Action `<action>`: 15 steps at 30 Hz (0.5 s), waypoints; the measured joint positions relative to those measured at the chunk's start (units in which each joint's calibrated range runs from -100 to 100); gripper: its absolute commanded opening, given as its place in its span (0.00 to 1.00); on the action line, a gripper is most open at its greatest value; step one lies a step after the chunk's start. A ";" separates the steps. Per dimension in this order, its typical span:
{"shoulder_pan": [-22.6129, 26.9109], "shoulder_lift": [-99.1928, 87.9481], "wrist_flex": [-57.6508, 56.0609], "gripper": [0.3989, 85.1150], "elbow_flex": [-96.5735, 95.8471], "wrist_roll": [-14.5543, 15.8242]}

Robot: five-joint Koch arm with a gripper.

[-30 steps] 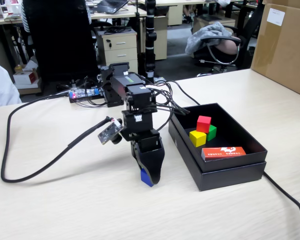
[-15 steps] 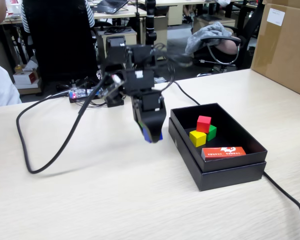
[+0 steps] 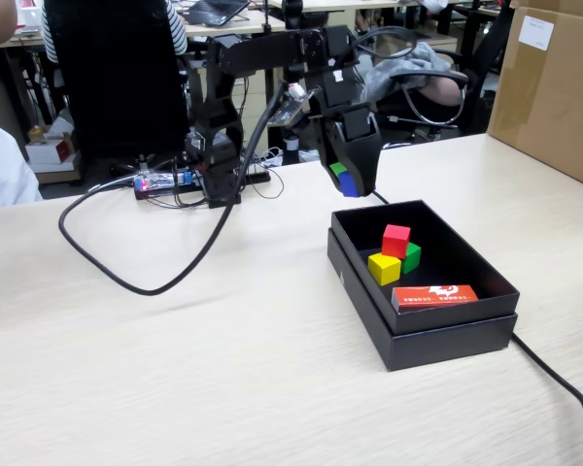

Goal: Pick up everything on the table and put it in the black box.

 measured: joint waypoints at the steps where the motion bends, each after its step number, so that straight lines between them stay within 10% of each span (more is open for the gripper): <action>1: 0.29 0.00 0.00 0.01 0.00 0.24; 15: 1.37 12.94 0.54 0.02 -1.64 2.20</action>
